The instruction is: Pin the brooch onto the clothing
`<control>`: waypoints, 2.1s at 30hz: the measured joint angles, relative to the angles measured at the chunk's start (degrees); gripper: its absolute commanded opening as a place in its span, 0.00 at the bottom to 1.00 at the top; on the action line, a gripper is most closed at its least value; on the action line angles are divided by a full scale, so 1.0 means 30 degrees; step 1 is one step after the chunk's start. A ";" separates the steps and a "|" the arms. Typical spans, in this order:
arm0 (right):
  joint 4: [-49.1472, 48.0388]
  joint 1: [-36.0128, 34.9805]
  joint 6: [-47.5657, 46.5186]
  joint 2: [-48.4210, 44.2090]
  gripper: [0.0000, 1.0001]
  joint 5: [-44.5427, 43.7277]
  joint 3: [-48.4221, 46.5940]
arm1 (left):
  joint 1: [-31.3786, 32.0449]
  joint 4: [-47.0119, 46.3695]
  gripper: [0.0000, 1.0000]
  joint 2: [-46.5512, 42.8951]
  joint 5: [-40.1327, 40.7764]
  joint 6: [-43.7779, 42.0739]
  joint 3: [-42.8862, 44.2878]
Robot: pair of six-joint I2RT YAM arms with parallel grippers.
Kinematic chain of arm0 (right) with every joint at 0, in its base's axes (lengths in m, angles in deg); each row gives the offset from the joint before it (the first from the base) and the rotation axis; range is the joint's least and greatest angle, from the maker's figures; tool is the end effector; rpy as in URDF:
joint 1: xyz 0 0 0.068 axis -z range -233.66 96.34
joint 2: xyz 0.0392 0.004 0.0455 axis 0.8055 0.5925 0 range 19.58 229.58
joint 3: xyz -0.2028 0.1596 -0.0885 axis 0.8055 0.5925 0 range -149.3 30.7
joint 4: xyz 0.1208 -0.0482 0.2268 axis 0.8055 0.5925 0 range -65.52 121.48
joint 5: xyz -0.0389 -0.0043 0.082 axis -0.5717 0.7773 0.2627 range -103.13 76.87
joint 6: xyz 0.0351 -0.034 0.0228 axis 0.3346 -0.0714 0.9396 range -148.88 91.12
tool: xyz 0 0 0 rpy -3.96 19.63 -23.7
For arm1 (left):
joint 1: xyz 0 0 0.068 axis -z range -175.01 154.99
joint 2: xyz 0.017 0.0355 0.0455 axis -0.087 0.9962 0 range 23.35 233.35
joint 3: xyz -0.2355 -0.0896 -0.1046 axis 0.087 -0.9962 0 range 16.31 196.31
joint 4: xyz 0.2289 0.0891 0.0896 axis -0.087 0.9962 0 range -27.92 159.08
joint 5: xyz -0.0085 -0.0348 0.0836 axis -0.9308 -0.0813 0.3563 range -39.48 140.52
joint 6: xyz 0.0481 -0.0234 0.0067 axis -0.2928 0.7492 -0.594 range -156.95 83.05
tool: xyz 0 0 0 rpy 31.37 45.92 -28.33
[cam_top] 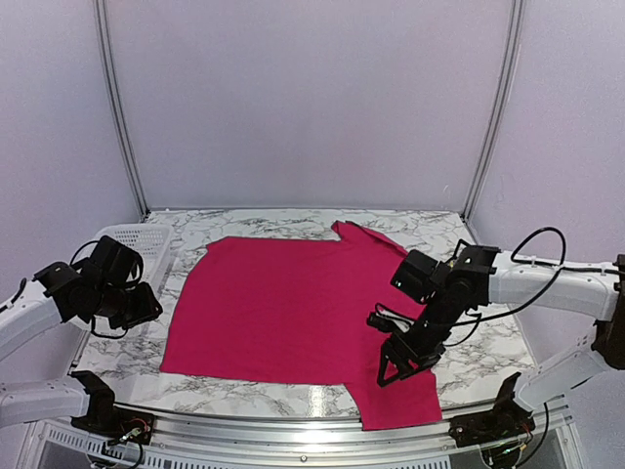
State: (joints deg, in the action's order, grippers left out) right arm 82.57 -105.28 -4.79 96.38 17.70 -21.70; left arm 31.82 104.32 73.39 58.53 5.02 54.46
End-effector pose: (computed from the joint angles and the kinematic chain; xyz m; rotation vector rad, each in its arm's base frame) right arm 0.1230 0.1848 0.2203 0.7211 -2.7293 -0.7283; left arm 0.1510 -0.0708 0.2356 -0.3903 2.5010 -0.3168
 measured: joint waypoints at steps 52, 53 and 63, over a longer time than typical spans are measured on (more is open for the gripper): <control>-0.4881 0.8743 -0.4058 0.5989 0.26 -0.8990 -1.3136 | -0.1166 -0.3847 0.45 1.0003 -0.2739 -0.4036 0.8918; -0.4991 0.8918 -0.4503 0.7570 0.27 -0.8954 -1.4936 | -0.1668 -0.3993 0.45 1.1438 -0.3016 -0.4597 0.9719; -0.7672 0.9850 -0.7497 2.1544 0.26 -0.9457 -2.7460 | -0.4517 -0.4138 0.43 2.0655 -0.3366 -0.7570 1.6925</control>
State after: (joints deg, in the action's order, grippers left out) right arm 59.55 -75.73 -27.28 161.01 -10.67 -104.08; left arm 18.27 91.91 135.36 48.44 -17.69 105.23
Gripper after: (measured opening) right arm 0.267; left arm 0.431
